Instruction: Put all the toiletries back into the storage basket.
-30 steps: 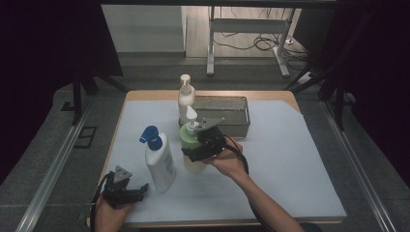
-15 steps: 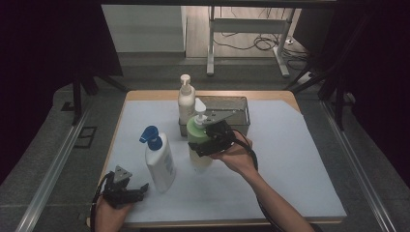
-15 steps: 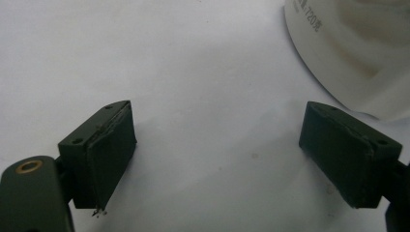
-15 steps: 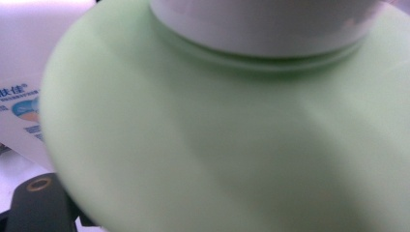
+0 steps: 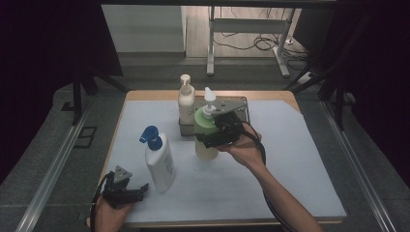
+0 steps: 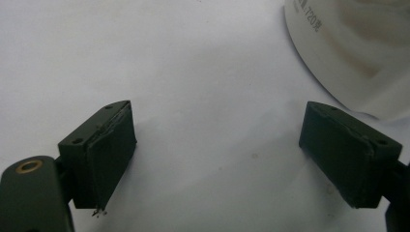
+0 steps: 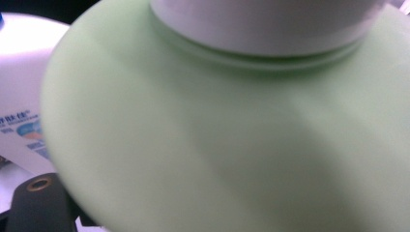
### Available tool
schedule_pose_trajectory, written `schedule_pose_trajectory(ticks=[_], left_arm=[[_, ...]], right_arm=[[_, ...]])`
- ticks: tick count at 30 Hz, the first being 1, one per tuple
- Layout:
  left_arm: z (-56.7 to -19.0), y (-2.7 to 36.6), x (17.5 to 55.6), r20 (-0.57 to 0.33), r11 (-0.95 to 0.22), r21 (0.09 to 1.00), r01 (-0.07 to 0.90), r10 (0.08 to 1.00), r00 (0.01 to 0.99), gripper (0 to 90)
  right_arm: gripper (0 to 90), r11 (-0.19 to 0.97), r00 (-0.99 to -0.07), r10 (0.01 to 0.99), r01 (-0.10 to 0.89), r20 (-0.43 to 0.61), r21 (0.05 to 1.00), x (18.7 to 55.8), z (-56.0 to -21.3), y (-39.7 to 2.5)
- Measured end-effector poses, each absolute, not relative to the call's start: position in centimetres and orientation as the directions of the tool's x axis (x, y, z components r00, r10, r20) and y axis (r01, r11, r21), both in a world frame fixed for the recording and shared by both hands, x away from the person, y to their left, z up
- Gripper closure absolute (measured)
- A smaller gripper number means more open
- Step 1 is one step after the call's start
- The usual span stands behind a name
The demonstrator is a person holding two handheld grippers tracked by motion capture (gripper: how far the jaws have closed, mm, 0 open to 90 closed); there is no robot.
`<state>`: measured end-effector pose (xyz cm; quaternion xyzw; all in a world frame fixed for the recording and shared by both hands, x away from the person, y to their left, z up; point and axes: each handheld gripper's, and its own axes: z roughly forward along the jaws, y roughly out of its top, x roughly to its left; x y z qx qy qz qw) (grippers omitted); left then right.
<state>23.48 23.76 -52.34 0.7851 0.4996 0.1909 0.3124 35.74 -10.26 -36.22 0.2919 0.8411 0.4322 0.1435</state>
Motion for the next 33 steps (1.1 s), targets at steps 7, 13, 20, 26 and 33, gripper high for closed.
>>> schedule_pose_trajectory(ticks=[7,13,20,26,33], left_arm=[[-52.3,23.8,23.5,-0.013,-0.306,0.681,0.665,0.904,0.428,12.9],[-52.3,23.8,23.5,-0.013,-0.306,0.681,0.666,0.904,0.428,12.9],[-52.3,23.8,23.5,-0.011,-0.307,0.681,0.665,0.903,0.429,12.8],[-52.3,23.8,23.5,-0.011,-0.307,0.681,0.665,0.903,0.429,12.9],[-52.3,23.8,23.5,-0.012,-0.307,0.681,0.665,0.903,0.429,12.9]], right_arm=[[12.1,0.444,-0.776,0.631,0.367,0.006,0.817,36.3,-35.0,-10.6],[12.2,0.429,-0.76,0.649,0.374,0.007,0.822,36.9,-34.2,-10.9],[12.2,0.411,-0.74,0.673,0.384,0.009,0.827,37.8,-33.5,-11.3],[12.2,0.397,-0.718,0.696,0.386,0.0,0.833,38.9,-33.0,-11.6],[12.3,0.379,-0.693,0.721,0.395,0.001,0.837,40.2,-32.8,-11.7]])
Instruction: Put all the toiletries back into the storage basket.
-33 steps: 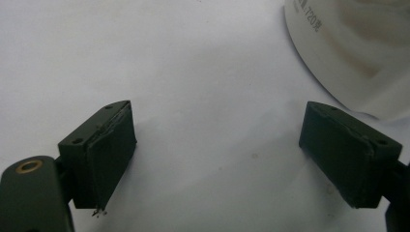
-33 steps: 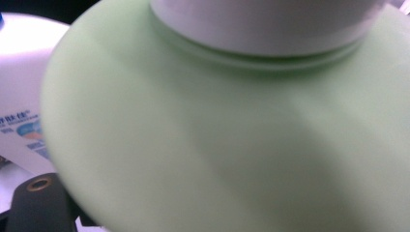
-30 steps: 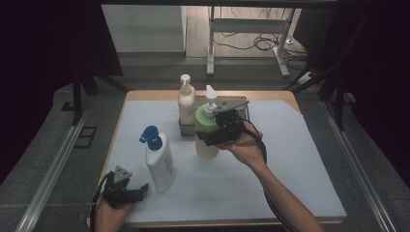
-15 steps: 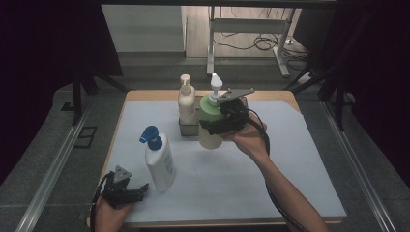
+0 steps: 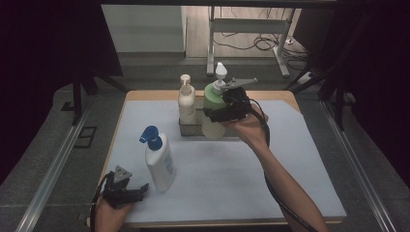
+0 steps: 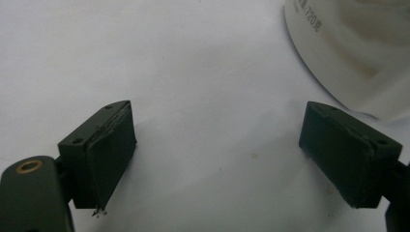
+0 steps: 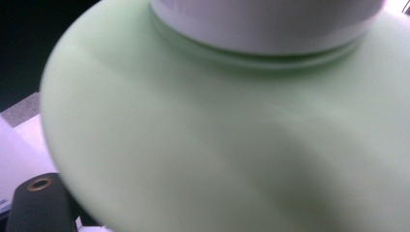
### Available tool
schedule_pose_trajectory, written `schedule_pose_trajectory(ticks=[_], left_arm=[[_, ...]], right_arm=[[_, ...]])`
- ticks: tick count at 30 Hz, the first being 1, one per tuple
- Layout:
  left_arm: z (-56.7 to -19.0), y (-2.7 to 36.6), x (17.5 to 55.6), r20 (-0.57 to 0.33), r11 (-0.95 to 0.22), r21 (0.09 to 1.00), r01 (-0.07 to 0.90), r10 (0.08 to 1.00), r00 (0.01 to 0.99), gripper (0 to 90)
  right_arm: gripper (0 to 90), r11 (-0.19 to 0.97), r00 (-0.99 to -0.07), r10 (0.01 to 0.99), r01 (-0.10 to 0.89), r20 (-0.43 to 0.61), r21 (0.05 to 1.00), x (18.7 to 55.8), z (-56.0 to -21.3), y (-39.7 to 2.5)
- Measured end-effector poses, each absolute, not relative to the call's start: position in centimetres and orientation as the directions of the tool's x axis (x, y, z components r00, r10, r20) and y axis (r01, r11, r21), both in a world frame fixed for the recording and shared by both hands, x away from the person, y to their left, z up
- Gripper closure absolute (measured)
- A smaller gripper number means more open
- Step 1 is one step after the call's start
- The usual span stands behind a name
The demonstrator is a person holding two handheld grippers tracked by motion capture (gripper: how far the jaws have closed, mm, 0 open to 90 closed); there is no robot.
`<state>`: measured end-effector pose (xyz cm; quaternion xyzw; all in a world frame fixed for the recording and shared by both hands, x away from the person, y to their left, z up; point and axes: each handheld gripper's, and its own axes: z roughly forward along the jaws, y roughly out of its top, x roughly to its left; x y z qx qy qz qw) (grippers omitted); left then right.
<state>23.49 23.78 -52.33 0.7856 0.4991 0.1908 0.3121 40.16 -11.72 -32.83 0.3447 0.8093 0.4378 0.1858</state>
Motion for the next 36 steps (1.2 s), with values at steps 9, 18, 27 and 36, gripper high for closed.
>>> schedule_pose_trajectory(ticks=[9,18,27,36], left_arm=[[-52.3,23.8,23.5,-0.011,-0.308,0.681,0.665,0.903,0.429,12.9],[-52.3,23.8,23.5,-0.012,-0.308,0.681,0.665,0.903,0.43,12.8],[-52.3,23.8,23.5,-0.012,-0.307,0.681,0.665,0.903,0.429,12.9],[-52.3,23.8,23.5,-0.012,-0.307,0.681,0.665,0.903,0.43,12.9]], right_arm=[[12.3,0.364,-0.667,0.745,0.405,-0.001,0.839,41.6,-32.9,-11.6],[12.3,0.34,-0.639,0.769,0.42,0.007,0.841,43.1,-33.0,-11.6],[12.3,0.327,-0.615,0.789,0.429,0.007,0.842,44.6,-33.5,-11.4],[12.3,0.318,-0.59,0.807,0.436,0.001,0.842,46.1,-34.3,-11.1]])
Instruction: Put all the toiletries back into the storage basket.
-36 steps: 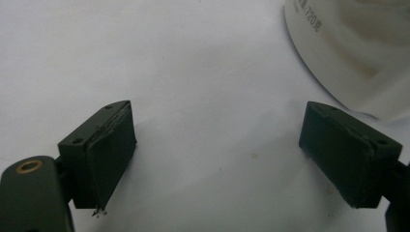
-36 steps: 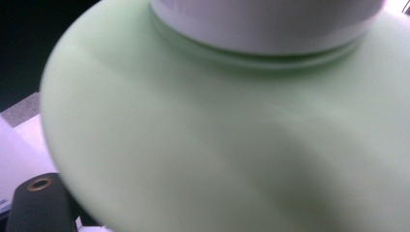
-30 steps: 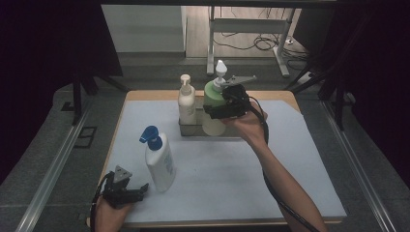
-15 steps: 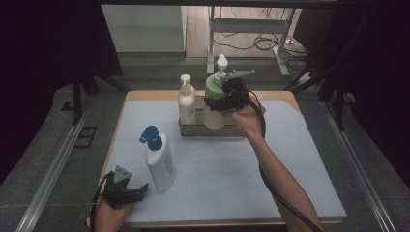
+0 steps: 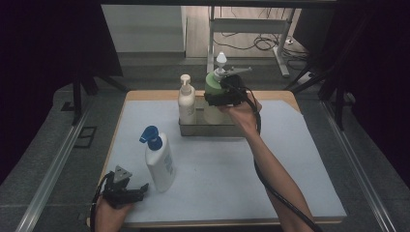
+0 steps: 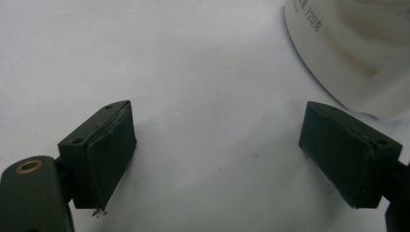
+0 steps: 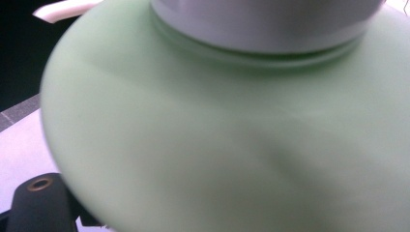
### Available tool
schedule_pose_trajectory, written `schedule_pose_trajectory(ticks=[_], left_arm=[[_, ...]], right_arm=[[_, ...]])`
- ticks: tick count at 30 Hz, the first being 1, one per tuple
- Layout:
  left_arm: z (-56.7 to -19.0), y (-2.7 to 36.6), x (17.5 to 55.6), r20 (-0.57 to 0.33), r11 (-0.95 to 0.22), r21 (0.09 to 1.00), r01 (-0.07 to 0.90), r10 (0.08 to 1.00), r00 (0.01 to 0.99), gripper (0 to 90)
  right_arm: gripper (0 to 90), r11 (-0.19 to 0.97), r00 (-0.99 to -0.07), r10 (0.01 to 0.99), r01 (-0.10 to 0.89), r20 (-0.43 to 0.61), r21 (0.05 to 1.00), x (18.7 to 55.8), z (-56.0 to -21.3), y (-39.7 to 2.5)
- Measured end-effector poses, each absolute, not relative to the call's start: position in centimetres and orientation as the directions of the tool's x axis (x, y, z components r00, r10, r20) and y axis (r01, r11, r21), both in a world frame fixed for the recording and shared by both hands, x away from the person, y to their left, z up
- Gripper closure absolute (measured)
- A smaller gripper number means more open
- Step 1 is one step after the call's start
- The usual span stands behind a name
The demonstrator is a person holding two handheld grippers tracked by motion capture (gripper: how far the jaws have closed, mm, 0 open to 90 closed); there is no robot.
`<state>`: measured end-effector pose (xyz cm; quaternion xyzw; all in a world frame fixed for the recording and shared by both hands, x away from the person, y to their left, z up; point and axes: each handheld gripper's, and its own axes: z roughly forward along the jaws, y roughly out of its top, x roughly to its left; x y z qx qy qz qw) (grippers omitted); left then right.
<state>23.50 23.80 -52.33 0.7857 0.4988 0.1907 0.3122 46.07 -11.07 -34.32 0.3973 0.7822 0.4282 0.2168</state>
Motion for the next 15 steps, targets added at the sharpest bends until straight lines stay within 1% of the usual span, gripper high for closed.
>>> schedule_pose_trajectory(ticks=[15], left_arm=[[-52.3,23.8,23.5,-0.012,-0.307,0.681,0.664,0.903,0.429,12.9]], right_arm=[[12.2,0.345,-0.59,0.807,0.436,-0.026,0.831,47.1,-36.7,-10.5]])
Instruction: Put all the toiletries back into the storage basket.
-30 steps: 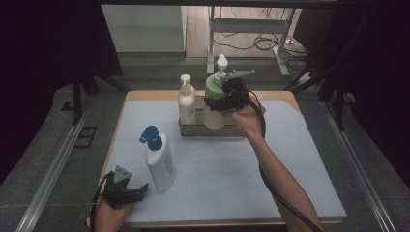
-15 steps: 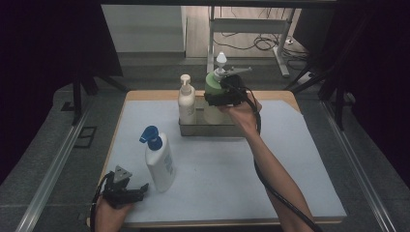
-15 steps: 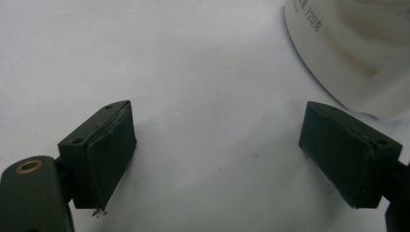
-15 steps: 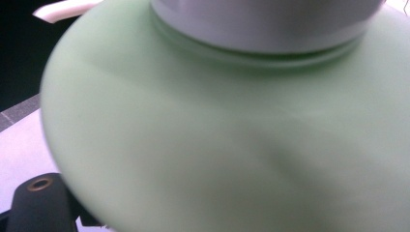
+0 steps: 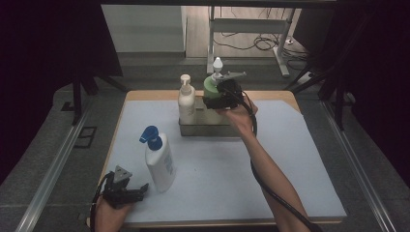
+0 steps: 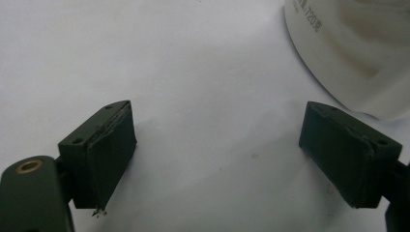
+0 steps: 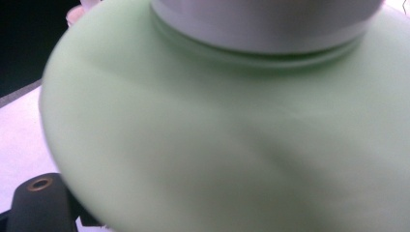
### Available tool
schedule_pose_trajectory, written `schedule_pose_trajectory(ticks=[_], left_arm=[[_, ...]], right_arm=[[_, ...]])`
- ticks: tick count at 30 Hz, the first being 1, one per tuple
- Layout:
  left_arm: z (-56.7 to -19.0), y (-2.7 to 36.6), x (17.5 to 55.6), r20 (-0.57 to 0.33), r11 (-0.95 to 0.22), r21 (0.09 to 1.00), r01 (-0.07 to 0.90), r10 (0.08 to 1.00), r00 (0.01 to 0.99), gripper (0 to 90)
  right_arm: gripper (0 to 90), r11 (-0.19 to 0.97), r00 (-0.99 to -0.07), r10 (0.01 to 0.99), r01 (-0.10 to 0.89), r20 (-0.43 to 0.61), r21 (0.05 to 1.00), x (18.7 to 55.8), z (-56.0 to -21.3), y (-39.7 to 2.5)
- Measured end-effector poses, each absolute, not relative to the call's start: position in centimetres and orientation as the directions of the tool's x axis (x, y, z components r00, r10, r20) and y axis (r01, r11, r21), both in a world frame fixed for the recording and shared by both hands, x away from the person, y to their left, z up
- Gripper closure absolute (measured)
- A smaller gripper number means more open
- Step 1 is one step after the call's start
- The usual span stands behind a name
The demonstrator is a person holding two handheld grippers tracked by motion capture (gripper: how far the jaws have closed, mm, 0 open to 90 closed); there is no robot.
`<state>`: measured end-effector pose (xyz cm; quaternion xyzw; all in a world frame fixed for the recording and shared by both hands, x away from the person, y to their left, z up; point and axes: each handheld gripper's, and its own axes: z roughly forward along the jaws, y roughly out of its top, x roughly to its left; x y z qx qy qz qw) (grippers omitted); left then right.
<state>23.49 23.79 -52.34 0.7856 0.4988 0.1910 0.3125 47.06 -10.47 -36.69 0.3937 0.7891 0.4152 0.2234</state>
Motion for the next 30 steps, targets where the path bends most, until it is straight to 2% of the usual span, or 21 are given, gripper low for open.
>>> schedule_pose_trajectory(ticks=[30], left_arm=[[-52.3,23.8,23.5,-0.012,-0.307,0.682,0.664,0.903,0.429,12.9]], right_arm=[[12.1,0.372,-0.592,0.806,0.483,-0.017,0.793,47.7,-40.8,-10.5]])
